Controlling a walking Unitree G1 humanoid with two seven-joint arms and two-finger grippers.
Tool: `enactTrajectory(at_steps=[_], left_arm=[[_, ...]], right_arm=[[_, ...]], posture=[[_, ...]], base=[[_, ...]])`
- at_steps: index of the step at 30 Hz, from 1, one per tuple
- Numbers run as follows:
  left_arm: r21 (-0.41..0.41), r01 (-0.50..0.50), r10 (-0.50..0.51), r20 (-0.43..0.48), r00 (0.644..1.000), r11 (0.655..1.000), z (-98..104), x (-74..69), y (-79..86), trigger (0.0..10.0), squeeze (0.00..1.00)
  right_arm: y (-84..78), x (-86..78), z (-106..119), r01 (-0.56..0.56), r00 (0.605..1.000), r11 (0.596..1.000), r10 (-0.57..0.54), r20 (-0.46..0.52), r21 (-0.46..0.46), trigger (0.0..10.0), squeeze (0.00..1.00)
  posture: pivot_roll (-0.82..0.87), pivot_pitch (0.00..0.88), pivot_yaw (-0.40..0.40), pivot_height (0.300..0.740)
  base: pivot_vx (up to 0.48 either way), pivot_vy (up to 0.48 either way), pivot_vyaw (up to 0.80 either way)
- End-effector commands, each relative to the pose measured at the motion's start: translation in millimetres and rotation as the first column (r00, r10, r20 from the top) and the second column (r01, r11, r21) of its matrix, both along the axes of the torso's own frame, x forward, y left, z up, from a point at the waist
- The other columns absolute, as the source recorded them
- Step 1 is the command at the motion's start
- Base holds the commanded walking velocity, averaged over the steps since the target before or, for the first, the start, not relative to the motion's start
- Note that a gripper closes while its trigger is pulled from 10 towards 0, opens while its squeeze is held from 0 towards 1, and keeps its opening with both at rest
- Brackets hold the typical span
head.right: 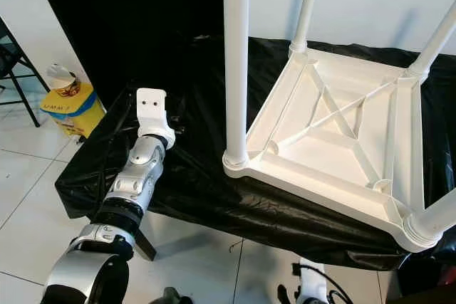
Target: Building children table
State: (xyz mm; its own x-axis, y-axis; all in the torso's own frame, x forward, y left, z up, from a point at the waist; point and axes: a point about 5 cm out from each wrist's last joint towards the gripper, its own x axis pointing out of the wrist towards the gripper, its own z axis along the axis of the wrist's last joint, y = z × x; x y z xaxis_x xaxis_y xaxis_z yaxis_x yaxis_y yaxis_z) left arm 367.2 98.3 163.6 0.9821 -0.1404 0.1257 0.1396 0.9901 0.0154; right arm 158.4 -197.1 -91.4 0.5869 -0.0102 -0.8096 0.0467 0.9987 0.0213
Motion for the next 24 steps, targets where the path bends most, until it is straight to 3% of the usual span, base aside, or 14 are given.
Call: enactTrajectory(at_steps=[1, 24], left_arm=[[-0.007, 0.006, -0.006, -0.003, 1.0, 1.0, 0.2, 1.4, -4.6, 10.0, 0.0], [0.021, 0.034, -0.034, -0.003, 0.999, 0.999, -3.1, -0.5, -9.2, 10.0, 0.0]], right_arm=[[2.8, -6.3, -3.3, -0.019, 0.999, 1.0, 0.019, -0.03, -0.004, 10.0, 0.18], [3.2, -10.0, -5.2, -0.042, 0.997, 0.999, 0.041, -0.058, -0.017, 10.0, 0.19]], posture=[[0.03, 0.0, 0.001, 0.74], [0.03, 0.0, -0.007, 0.74]], base=[[0.0, 0.0, 0.0], [0.0, 0.0, 0.0]])
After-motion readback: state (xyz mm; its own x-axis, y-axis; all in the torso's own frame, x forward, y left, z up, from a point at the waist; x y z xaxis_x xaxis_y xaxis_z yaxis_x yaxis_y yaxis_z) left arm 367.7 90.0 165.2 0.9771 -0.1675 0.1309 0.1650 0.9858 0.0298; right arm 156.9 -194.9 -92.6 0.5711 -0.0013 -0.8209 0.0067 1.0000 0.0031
